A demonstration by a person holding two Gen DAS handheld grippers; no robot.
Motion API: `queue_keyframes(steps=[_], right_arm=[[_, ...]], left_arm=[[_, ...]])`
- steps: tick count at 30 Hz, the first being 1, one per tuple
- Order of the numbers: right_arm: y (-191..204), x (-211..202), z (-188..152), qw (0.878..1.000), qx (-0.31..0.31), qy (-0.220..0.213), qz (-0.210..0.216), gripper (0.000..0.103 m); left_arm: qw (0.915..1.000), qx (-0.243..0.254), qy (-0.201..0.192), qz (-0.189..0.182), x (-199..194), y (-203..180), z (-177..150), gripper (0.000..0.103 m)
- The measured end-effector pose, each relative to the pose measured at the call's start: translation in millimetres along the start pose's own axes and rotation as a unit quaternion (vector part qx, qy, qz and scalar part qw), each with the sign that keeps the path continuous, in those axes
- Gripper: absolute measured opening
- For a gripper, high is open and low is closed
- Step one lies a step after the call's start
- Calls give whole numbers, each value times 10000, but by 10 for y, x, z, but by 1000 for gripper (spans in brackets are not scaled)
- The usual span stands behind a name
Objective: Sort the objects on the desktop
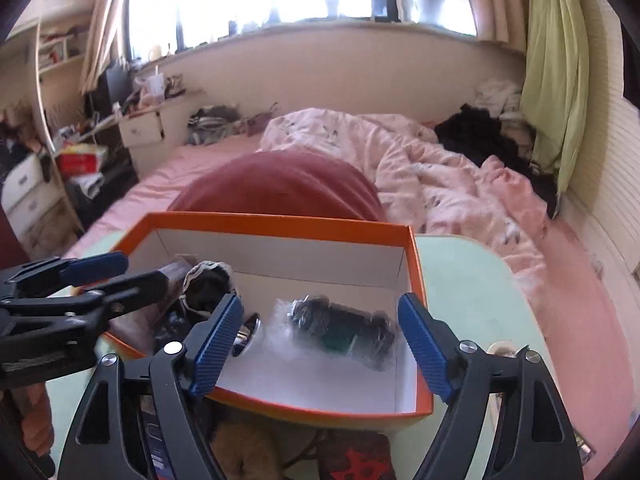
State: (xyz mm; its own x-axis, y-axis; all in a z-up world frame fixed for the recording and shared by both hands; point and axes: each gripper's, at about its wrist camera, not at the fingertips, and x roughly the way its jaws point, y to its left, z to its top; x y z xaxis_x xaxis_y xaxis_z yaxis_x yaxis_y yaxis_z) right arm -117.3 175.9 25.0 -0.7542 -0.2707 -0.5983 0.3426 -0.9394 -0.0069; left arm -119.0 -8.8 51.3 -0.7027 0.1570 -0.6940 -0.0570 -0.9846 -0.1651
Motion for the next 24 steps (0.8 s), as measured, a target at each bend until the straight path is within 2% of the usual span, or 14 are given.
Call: queue_keyframes(steps=[4, 7, 10, 14, 18, 21, 23, 24], right_arm=[[1, -263, -40, 9990, -22, -442, -84, 90], [-30, -518, -63, 9974, 131, -707, 19, 96], [-66, -740, -246, 9962, 268, -779, 286, 100], [-44, -843, -578, 9980, 227, -443, 393, 101], [-79, -827, -979, 9978, 427, 215, 457, 101], [-127, -752, -1116, 9970, 533, 449, 322, 102], [-84, -727, -1144, 9983, 385, 415, 126, 103], [-40, -705, -1161, 9989, 268, 383, 17, 103]], left_arm=[[9989, 279, -386, 23, -210, -57, -126, 66], [9972, 268, -685, -124, -490, -69, -167, 83], [9951, 231, -911, -316, -775, -122, -325, 85], [9968, 497, -517, -339, -872, -242, -719, 85], [9973, 657, 14, -339, -749, -344, -1161, 85], [9969, 650, 356, -246, -620, -358, -1315, 85], [9970, 724, 261, 38, -601, -354, -1347, 86], [9969, 740, 208, 174, -601, -358, -1372, 91]])
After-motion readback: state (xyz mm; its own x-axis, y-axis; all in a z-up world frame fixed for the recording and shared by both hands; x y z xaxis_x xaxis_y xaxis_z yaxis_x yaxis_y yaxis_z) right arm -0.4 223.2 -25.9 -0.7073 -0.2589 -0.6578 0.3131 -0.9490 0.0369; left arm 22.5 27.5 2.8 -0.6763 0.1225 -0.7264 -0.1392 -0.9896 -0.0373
